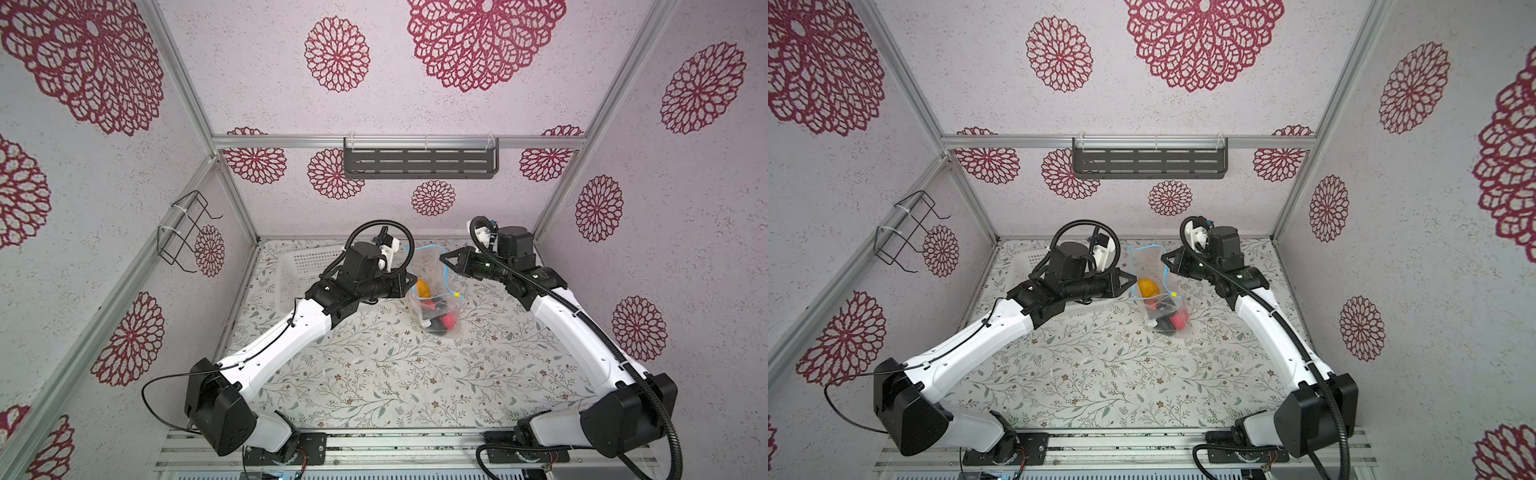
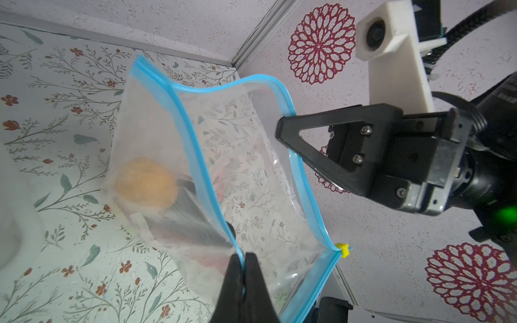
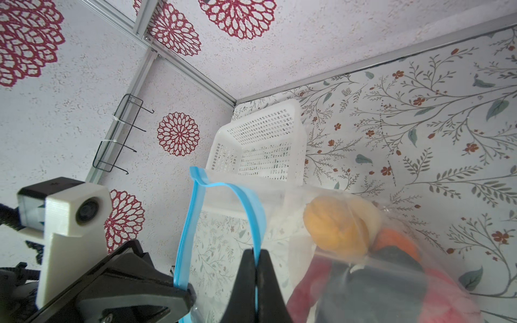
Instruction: Place the food in the zip-top bag and seal the zipper
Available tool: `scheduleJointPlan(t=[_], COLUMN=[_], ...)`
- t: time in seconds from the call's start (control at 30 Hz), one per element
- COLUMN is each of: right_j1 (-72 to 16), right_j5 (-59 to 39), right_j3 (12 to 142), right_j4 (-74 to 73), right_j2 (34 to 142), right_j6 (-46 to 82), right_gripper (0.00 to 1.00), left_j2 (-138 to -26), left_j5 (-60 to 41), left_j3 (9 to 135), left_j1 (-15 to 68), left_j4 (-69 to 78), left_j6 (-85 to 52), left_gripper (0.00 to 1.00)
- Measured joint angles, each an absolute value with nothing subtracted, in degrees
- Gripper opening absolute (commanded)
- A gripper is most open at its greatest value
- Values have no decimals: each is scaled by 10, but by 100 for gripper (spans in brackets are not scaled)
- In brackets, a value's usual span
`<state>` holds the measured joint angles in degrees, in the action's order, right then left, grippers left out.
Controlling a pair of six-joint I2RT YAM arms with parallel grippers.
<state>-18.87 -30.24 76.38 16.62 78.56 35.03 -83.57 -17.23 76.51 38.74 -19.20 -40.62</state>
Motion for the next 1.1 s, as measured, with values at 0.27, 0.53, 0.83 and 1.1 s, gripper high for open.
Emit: scheduleJointPlan(t=[0.27,0.53,0.83,1.1], right_j1=[-188,-188,-191,-199], right_j5=[-303,-309,-318,-318], right_j3=[775,772,767,767], right_j4=[166,161,150,150], right_j2=[786,786,786,786], right_j6=[349,356,361,362], right_gripper=[0,0,0,0], left_j2=[-835,-830,-817,-812], left_j5=[-131,-112,-83,-63], left_j3=[828,833,852,866], left_j1=[400,420,440,468], left_j4=[-267,-287,-342,-359], left_j6=[-427,-462,-499,-511], left_gripper=[0,0,0,0])
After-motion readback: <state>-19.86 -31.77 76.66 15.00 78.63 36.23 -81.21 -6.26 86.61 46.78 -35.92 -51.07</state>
